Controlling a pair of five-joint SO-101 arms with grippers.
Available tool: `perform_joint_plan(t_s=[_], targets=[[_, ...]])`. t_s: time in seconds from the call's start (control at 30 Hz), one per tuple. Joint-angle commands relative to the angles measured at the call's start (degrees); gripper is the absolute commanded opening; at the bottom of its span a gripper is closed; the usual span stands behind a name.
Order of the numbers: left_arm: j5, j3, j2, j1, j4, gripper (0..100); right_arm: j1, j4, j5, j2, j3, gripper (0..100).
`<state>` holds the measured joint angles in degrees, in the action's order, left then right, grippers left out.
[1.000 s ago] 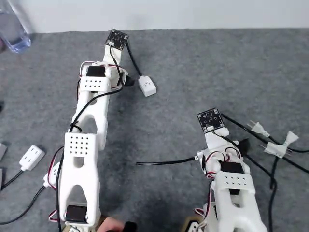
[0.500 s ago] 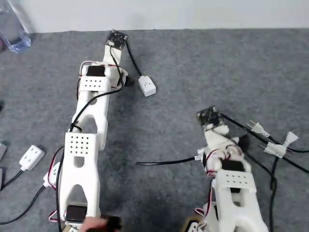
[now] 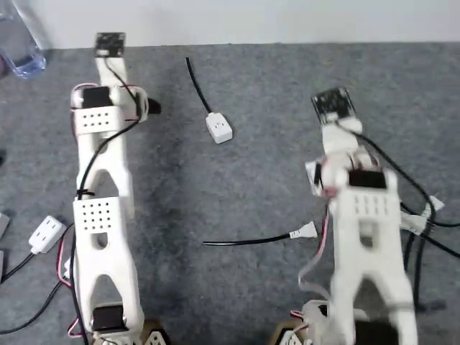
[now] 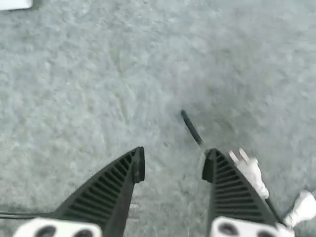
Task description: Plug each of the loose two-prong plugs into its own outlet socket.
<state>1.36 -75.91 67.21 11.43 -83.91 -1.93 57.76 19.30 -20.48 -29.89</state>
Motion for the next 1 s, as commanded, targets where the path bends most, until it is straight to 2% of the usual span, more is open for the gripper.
perform_joint_plan(t_s=[0.0, 0.17, 0.37, 0.53, 0.67, 0.83, 0.97], targets=[[0.62, -2.42, -0.7, 1.67, -5.1, 32, 1.98, 7.16, -0.53, 15.96, 20.92, 22.3], [3.43, -2.42, -0.7, 2.81, -9.05, 32, 3.3, 19.56, -0.09, 39.25, 52.13, 22.3], [8.18, -2.42, 1.05, 3.96, -9.23, 32, 5.49, 35.74, 5.8, 68.09, 95.47, 22.3], [8.44, -4.09, 2.9, 4.04, -9.49, 32, 9.27, 43.03, 13.1, 86.9, 124.66, 22.4], [8.44, -4.44, 3.87, 3.96, -9.23, 32, 11.82, 39.78, 22.42, 90.77, 124.31, 22.5], [8.44, -4.44, 4.04, 4.04, -9.14, 32, 12.97, 33.36, 25.58, 90.86, 123.78, 22.5], [8.44, -4.44, 4.13, 4.04, -9.05, 32, 15.16, 31.6, 32.97, 91.56, 123.43, 22.4]])
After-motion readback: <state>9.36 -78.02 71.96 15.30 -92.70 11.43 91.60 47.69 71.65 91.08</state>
